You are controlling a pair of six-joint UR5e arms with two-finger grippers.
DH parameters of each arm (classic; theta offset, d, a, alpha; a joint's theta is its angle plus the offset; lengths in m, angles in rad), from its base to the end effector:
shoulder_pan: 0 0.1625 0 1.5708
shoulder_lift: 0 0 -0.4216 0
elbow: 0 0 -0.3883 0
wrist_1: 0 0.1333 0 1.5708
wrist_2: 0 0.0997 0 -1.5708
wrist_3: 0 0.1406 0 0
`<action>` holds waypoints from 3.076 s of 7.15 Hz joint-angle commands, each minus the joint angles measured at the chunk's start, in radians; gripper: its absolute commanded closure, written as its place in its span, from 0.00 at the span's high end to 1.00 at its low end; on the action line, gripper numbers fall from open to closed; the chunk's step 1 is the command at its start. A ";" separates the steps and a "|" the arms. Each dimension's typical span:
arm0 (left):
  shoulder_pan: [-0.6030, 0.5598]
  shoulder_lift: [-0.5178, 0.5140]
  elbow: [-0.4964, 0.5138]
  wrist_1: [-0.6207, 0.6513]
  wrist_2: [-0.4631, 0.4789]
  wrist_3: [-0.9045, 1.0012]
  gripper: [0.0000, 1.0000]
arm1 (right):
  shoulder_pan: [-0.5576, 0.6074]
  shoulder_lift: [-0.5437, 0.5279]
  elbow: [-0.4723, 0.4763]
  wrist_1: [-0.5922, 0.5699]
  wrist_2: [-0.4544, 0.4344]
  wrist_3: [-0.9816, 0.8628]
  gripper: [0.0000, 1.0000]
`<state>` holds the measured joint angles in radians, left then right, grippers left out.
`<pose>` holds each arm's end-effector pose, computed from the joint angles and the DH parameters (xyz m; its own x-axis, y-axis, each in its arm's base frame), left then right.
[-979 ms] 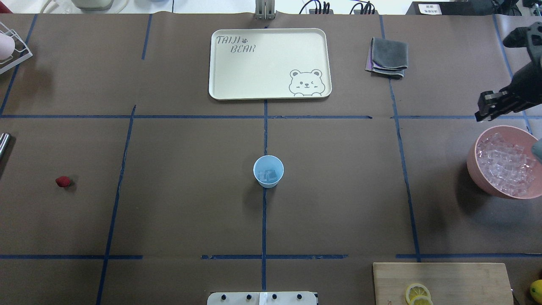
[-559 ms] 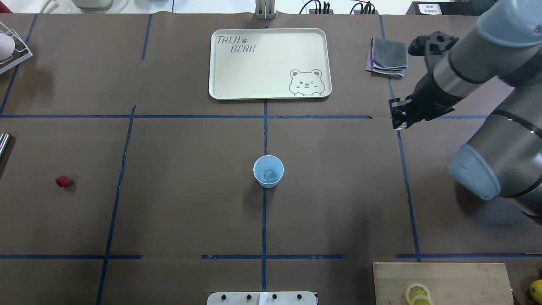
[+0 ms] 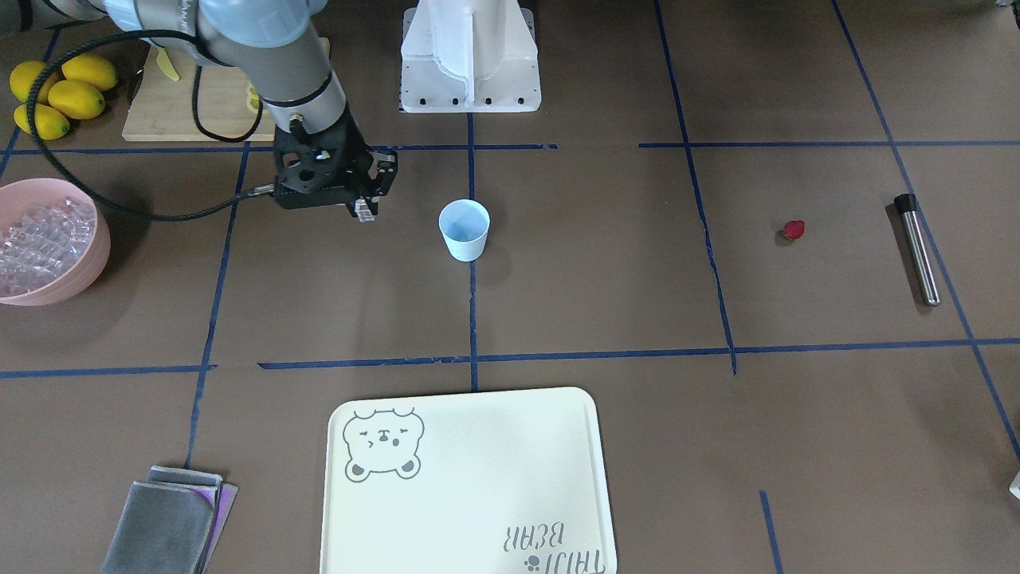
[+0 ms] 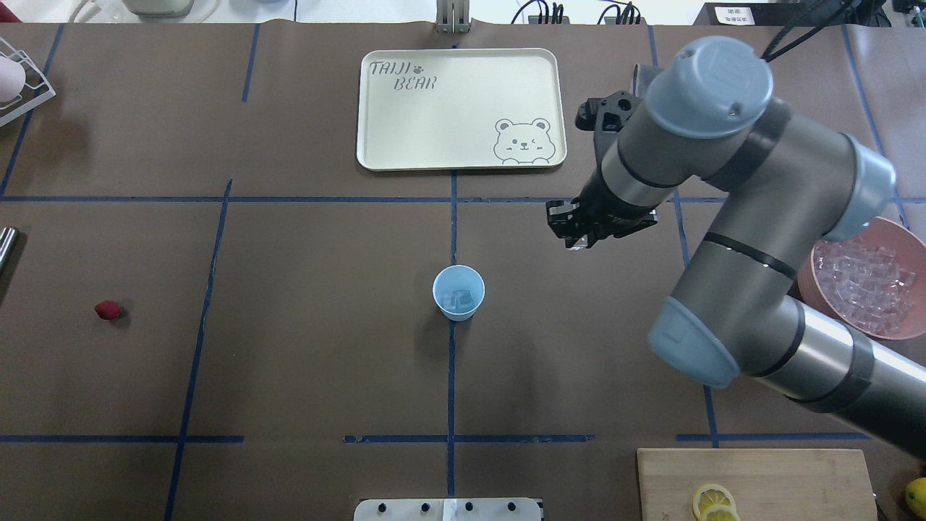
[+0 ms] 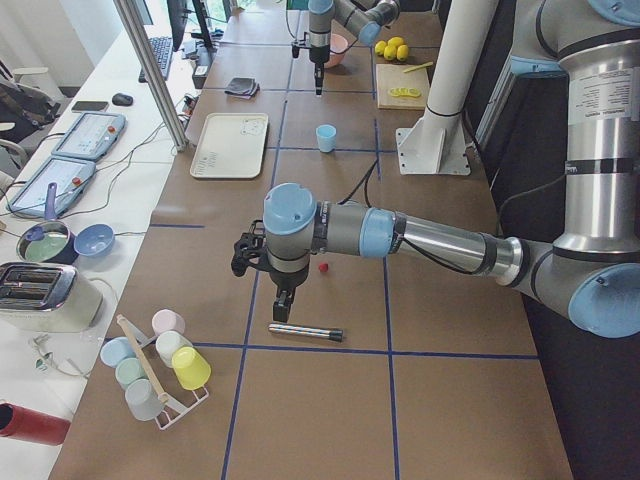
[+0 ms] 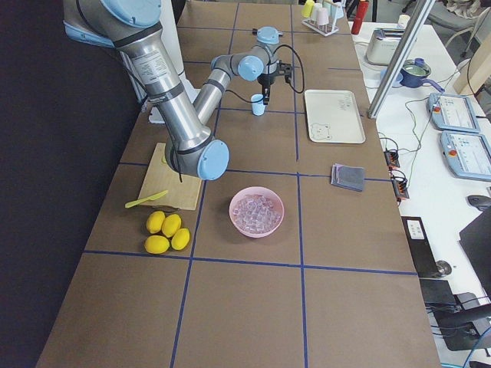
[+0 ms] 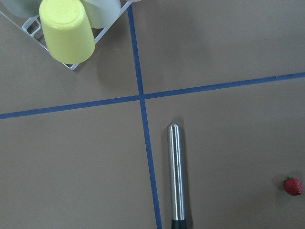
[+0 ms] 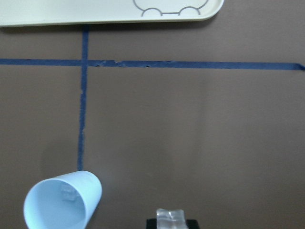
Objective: Mash ice and strawberries in cup
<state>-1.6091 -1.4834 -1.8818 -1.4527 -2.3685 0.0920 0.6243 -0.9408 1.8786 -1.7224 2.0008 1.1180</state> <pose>-0.0499 -0.4497 0.5835 0.7013 0.1397 -0.6991 -0.0265 0.9850 0.1703 -0.4748 -0.4341 0.2098 0.6432 -0.0267 0.7652 -0.0117 0.9989 0.0447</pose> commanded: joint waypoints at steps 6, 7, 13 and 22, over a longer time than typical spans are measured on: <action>0.000 0.002 0.006 0.000 0.002 0.002 1.00 | -0.115 0.180 -0.176 0.001 -0.085 0.083 0.00; 0.000 0.002 0.006 0.000 0.002 0.002 1.00 | -0.120 0.197 -0.205 0.001 -0.088 0.083 0.00; 0.000 0.002 0.015 -0.008 0.002 0.002 1.00 | -0.130 0.197 -0.214 0.001 -0.105 0.083 0.64; 0.002 -0.003 -0.003 -0.009 0.005 -0.002 1.00 | -0.065 0.191 -0.150 -0.060 -0.108 0.082 0.99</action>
<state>-1.6088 -1.4836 -1.8720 -1.4614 -2.3663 0.0922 0.5263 -0.7480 1.6967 -1.7437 1.8945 1.1996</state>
